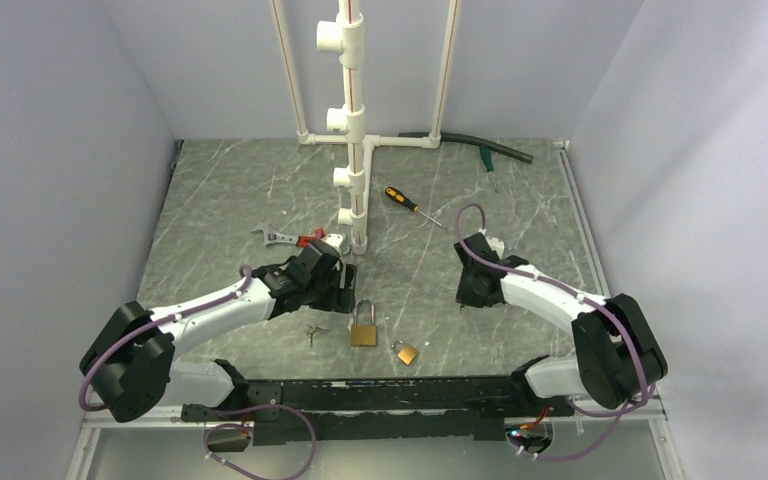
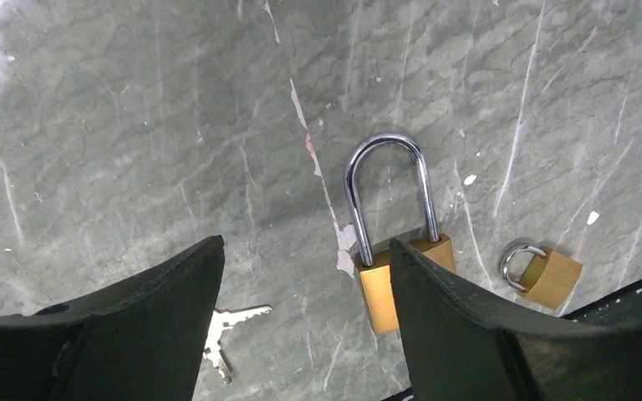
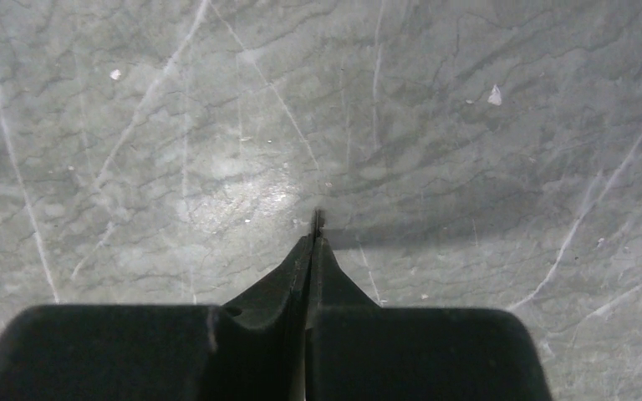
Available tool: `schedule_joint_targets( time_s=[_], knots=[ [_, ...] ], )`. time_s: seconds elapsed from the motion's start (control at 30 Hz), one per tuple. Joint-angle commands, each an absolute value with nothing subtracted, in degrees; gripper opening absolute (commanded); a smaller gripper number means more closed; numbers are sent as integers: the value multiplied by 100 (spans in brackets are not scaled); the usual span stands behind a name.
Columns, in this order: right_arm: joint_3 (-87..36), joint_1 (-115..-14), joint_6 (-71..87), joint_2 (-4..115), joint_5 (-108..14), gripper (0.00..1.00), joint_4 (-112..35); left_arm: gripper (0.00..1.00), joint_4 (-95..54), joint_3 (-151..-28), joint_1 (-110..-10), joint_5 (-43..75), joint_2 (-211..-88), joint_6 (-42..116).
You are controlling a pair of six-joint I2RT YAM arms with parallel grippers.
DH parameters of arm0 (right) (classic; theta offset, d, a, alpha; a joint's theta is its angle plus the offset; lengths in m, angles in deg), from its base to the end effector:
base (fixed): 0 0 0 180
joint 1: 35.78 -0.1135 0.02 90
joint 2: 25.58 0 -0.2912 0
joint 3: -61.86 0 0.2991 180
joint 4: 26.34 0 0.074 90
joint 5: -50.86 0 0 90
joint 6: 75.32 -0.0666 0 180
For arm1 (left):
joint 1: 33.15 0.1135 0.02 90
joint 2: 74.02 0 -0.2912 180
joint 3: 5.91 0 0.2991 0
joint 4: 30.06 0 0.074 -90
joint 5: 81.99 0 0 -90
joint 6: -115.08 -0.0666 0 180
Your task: Unlock with the key
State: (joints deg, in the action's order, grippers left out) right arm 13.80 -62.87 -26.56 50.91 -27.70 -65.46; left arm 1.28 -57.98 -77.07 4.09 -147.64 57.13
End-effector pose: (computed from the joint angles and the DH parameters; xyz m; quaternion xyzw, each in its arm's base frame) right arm 0.2448 0.1104 0.1255 0.1395 0.9662 0.0279 0.2152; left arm 0.2198 -0.2054 0.1710 0.0871 0.9435 -0.1702 0.2706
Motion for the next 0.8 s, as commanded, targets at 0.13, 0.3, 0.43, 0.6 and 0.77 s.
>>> schedule_joint_targets(
  time_s=[0.13, 0.3, 0.43, 0.6, 0.77],
  knots=[
    [1219, -6318, -1940, 4424, -3670, 0, -5974, 79, -300, -5795, -7727, 640, -14449, 5521],
    [1297, -6335, -1634, 3917, -4611, 0, -5479, 82, -680, -5739, -7728, 1108, -14267, 5459],
    [1418, -6362, -1492, 3628, -5285, 0, -5073, 81, -724, -5834, -7729, 1354, -14148, 5540],
    [1132, -6372, -1732, 3520, -3946, 0, -6033, 79, -829, -5803, -7735, 1573, -13967, 5564],
    [502, -6369, -2461, 4055, -2954, 45, -7646, 78, -697, -5762, -7730, 1512, -13933, 5467]
  ],
)
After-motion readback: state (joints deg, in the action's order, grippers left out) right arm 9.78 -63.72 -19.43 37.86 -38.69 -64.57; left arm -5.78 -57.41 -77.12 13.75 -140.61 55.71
